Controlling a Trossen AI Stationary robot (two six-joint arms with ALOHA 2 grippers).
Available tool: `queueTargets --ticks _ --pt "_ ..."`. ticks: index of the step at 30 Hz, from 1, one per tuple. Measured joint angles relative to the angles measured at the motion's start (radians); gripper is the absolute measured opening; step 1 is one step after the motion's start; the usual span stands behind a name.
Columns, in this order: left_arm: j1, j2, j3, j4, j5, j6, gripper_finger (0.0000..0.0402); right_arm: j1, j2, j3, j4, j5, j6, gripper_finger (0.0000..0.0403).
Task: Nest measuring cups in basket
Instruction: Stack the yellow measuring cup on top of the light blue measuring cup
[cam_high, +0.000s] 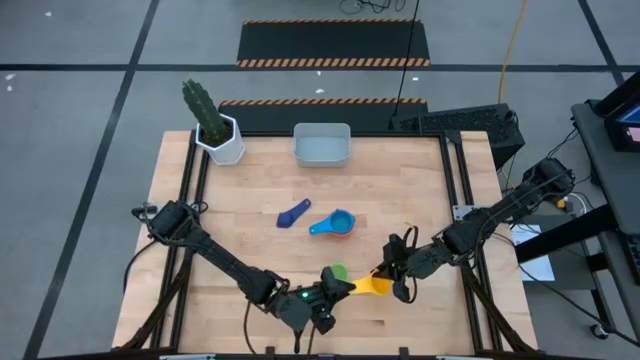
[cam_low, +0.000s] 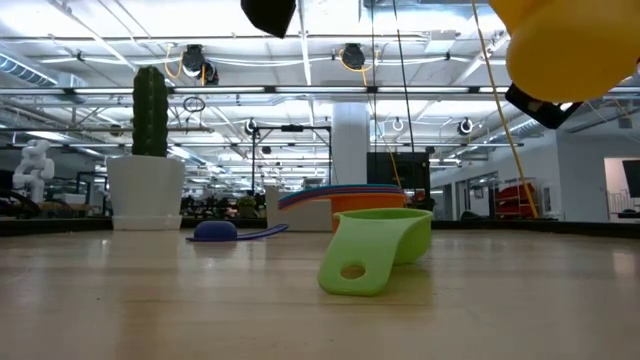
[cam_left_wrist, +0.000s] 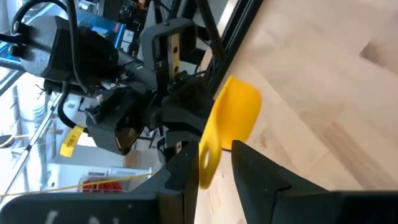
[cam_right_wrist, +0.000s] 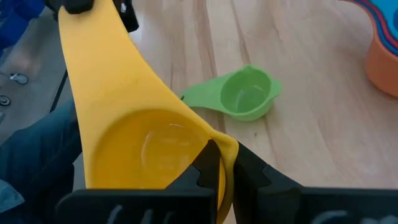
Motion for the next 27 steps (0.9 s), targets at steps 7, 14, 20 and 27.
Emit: queueTargets --ticks 7,14,20,27 --pt "0.015 0.000 0.000 0.002 0.019 0.071 0.0049 -0.004 0.000 0.000 -0.002 -0.021 0.000 0.0006" --pt "0.017 -0.001 0.001 0.013 0.018 0.121 0.0016 -0.004 0.000 0.000 0.004 -0.020 -0.016 0.0012" --pt "0.018 -0.010 0.001 0.006 0.001 0.174 0.0008 -0.035 -0.014 0.000 0.028 0.006 -0.035 0.0073" --pt "0.031 -0.050 0.000 -0.086 -0.014 0.179 0.0006 -0.098 -0.051 0.000 0.026 0.008 -0.065 0.0156"
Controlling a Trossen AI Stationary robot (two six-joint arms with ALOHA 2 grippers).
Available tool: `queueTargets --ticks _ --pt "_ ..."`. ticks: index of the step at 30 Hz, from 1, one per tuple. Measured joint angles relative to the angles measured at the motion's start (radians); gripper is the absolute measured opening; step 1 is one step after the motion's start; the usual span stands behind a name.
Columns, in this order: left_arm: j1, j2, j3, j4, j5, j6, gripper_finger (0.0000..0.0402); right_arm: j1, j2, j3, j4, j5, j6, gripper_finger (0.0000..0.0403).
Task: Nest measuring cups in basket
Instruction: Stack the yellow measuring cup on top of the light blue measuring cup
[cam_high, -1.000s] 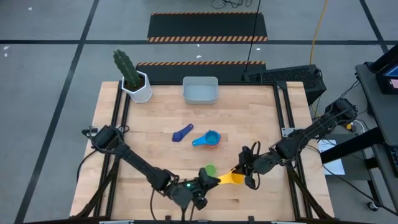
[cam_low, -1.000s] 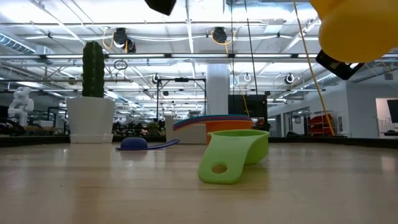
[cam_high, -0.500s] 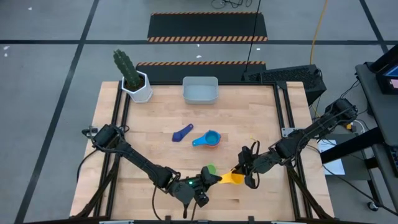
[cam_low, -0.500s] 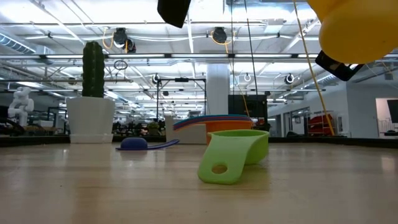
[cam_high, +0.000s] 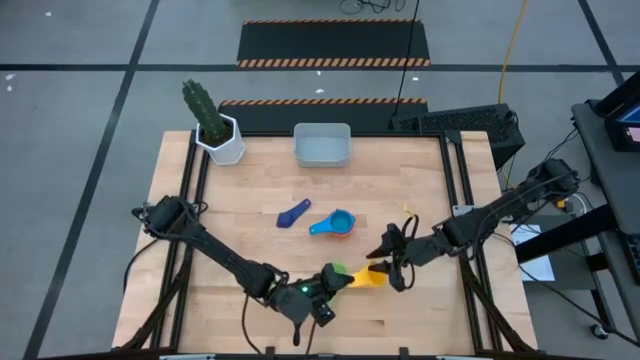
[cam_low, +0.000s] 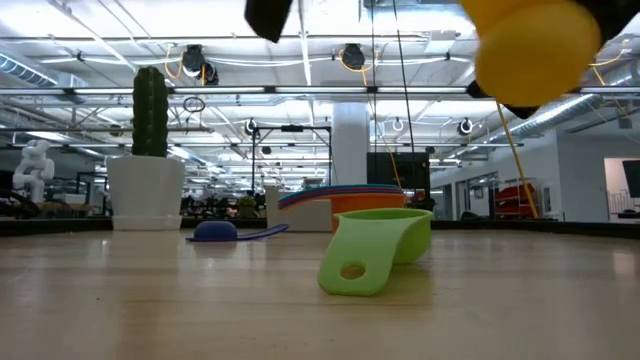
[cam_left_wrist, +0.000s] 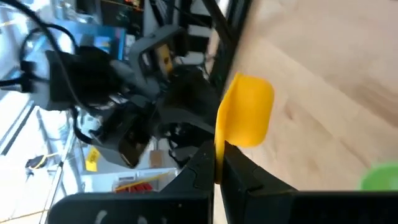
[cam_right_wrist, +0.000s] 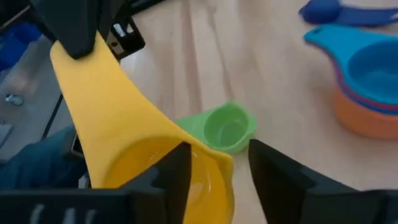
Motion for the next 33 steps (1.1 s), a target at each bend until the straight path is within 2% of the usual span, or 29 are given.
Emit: queueTargets --ticks 4,11,16,22,26,30,33 --pt "0.016 -0.045 -0.049 -0.098 -0.002 -0.039 0.0005 -0.038 -0.035 0.002 0.001 0.078 -0.018 0.0180" --pt "0.026 -0.219 -0.282 -0.059 -0.026 -0.046 0.0005 -0.062 -0.128 0.002 -0.022 0.325 -0.084 0.0184" --pt "0.045 -0.375 -0.512 0.224 -0.047 0.022 0.0005 -0.062 -0.162 0.002 -0.018 0.419 -0.120 0.0185" --pt "0.065 -0.423 -0.756 0.671 0.014 0.213 0.0005 -0.076 -0.156 0.002 -0.014 0.468 -0.118 0.0185" --pt "0.117 -0.409 -0.835 0.747 0.090 0.231 0.0005 -0.079 -0.122 0.002 -0.014 0.482 -0.119 0.0185" --pt "0.164 -0.408 -0.843 0.759 0.117 0.241 0.0005 -0.083 -0.096 0.002 -0.013 0.499 -0.123 0.0185" --pt "0.205 -0.408 -0.843 0.760 0.187 0.231 0.0005 -0.083 -0.095 0.002 -0.012 0.500 -0.124 0.0185"
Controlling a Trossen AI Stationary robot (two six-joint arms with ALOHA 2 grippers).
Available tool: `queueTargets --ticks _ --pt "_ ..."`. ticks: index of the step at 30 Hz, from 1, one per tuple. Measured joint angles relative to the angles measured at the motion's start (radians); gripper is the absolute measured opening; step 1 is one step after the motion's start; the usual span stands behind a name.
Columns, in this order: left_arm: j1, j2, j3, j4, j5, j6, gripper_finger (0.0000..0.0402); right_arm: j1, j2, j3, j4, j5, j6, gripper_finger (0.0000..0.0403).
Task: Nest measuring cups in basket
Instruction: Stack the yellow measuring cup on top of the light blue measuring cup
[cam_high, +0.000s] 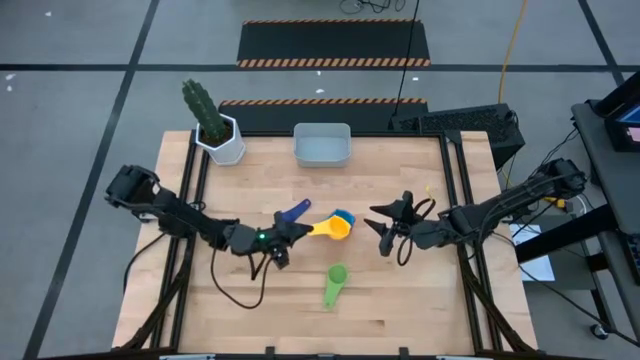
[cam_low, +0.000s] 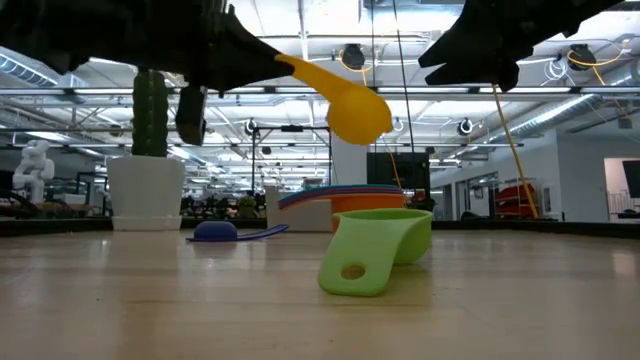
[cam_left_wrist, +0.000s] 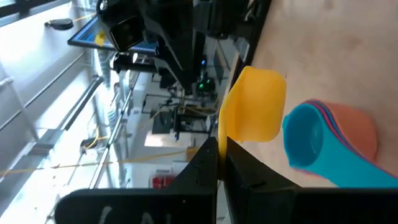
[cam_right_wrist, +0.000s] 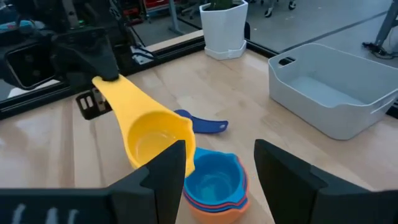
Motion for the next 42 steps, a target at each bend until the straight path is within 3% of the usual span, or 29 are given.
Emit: queueTargets --ticks 3,13,37,42 --pt "0.041 0.000 0.000 -0.009 0.089 -0.021 0.0005 0.009 -0.005 0.000 0.000 0.000 0.000 0.0185" --pt "0.138 0.001 0.001 -0.074 0.245 -0.065 0.0008 0.053 -0.006 0.000 0.058 -0.001 -0.046 0.0180" --pt "0.243 0.009 0.001 -0.115 0.300 -0.126 0.0020 0.061 -0.006 0.000 0.075 -0.001 -0.070 0.0176" --pt "0.259 0.009 0.001 -0.125 0.337 -0.161 0.0008 0.061 -0.006 0.000 0.075 -0.001 -0.070 0.0176"
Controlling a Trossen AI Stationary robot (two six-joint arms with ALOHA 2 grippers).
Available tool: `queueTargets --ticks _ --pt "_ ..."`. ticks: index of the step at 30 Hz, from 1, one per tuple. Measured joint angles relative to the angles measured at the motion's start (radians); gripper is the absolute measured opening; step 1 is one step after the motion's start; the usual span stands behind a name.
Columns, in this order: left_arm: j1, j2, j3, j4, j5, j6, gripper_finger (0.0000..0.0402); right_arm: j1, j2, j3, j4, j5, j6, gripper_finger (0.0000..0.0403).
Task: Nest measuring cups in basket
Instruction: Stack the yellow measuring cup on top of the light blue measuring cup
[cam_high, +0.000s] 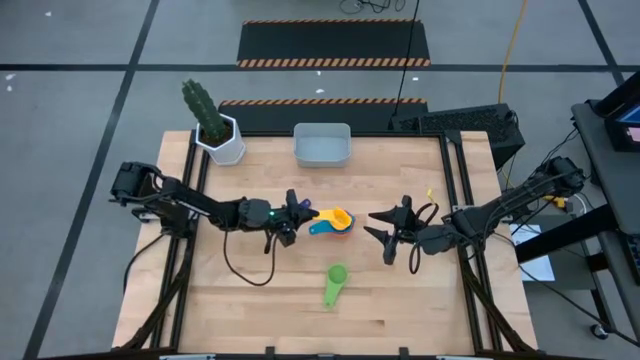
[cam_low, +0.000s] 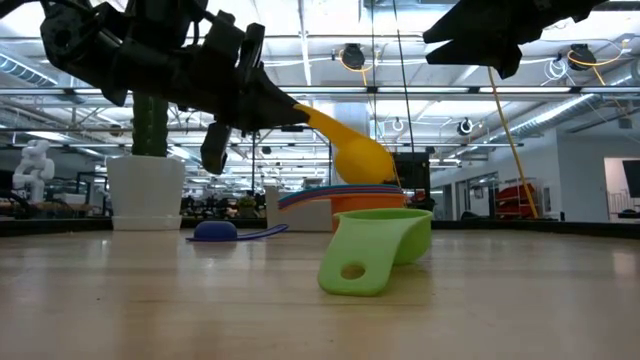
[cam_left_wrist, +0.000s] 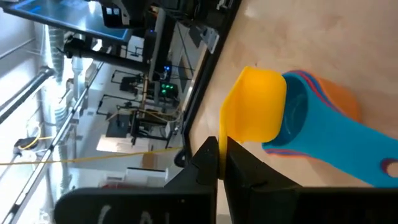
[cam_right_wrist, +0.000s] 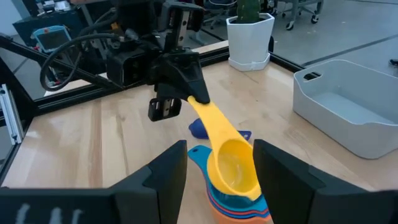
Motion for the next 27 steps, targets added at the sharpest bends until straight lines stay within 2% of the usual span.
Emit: queueTargets --ticks 8,17,22,27 --pt "0.005 0.000 0.000 -0.012 0.005 0.000 0.0029 0.000 0.000 0.000 0.000 0.000 0.000 0.0176" --pt "0.005 0.000 0.000 -0.016 0.005 -0.006 0.0008 0.000 0.000 0.000 0.000 -0.001 0.000 0.0176" --pt "0.005 0.000 0.000 0.038 0.026 0.002 0.0011 0.000 0.000 0.000 0.000 -0.001 -0.001 0.0176" --pt "0.016 0.009 0.001 0.025 0.045 0.002 0.0006 0.000 0.000 0.000 0.000 -0.001 -0.004 0.0176"
